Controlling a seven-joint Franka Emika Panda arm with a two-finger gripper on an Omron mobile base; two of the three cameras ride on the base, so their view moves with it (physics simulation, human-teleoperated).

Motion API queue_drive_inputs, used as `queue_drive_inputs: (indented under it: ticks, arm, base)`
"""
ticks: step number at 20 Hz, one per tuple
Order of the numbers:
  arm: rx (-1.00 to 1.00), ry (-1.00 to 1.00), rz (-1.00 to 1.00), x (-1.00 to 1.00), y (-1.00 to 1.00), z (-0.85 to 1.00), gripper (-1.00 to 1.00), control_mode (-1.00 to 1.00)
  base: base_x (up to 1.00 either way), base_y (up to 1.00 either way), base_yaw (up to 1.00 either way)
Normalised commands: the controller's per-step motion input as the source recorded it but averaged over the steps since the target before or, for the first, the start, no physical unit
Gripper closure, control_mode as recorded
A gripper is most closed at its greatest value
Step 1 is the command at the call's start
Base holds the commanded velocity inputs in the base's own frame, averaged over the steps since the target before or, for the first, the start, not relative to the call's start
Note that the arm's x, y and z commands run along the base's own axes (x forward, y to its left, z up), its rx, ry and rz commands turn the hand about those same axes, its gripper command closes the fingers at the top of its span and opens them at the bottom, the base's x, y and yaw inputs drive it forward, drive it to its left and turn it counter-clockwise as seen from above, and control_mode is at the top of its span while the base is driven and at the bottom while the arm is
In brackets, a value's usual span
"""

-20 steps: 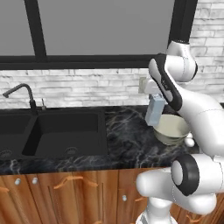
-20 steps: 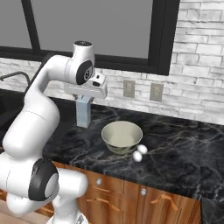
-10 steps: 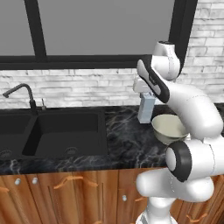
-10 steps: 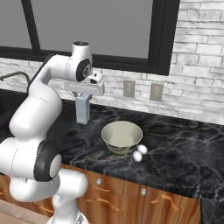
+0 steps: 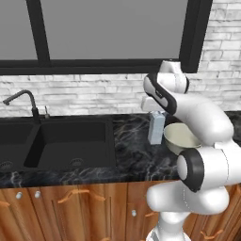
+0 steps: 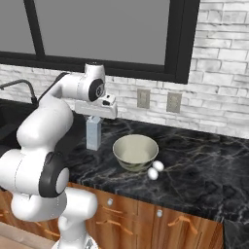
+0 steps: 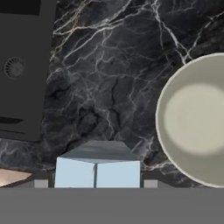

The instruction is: Gather the eggs and milk located in the vicinity of the sink area and place them right next to the bowl.

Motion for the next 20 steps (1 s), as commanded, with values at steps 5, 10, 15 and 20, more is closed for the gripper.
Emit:
queue_drive_inputs:
  ticks: [5, 10, 15, 20]
  arm:
    - [-0.05, 0.0, 0.0, 0.22, 0.0, -0.25, 1.0, -1.0]
    - [-0.08, 0.0, 0.0, 0.33, 0.0, -0.01, 1.0, -1.0]
    - [-0.03, 0.0, 0.0, 0.16, -0.04, -0.17, 1.0, -1.0]
    - [0.0, 0.0, 0.0, 0.08, -0.06, -0.31, 1.0, -1.0]
  base:
    - [0.0, 0.0, 0.0]
    - [0.0, 0.0, 0.0]
    - [0.0, 0.0, 0.0]
    - [0.0, 0.0, 0.0]
